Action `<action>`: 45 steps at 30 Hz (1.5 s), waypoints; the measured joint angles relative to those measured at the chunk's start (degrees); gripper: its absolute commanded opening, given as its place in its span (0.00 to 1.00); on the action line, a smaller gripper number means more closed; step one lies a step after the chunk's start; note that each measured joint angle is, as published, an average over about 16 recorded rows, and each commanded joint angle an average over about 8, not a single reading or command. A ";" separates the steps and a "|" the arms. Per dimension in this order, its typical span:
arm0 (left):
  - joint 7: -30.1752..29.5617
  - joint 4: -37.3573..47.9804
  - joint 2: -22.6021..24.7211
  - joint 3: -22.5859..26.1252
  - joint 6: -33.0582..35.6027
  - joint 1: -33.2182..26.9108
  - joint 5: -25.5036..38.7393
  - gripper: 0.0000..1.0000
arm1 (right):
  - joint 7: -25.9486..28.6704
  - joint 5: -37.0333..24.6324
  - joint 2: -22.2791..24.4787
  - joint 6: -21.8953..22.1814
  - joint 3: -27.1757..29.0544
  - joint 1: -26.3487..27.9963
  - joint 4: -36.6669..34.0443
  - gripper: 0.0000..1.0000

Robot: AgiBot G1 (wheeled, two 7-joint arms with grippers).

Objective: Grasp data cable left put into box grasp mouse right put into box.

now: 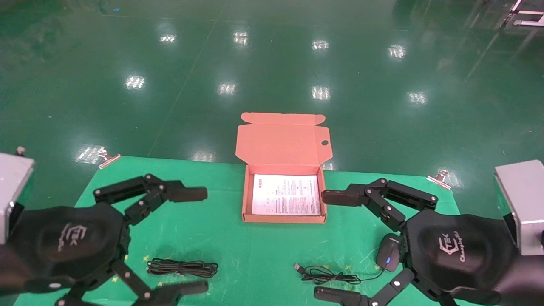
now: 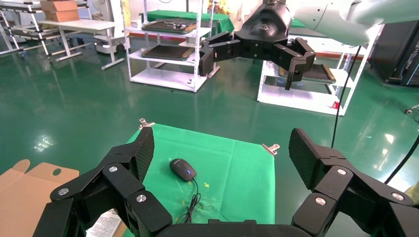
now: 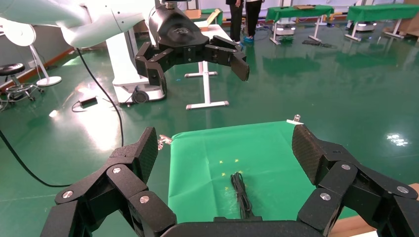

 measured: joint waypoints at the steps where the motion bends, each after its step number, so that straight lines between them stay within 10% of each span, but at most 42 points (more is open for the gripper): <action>1: -0.08 -0.02 -0.01 0.23 0.13 -0.25 0.47 1.00 | -0.22 -0.45 0.06 0.01 -0.08 0.14 0.12 1.00; 28: -5.04 1.34 12.20 30.87 2.40 -26.74 52.19 1.00 | -29.04 -48.72 -6.36 1.11 -15.98 16.37 4.12 1.00; 45: -0.04 25.44 27.58 37.71 -8.56 -26.44 66.20 1.00 | -23.30 -66.38 -15.29 11.79 -22.34 11.09 -3.38 1.00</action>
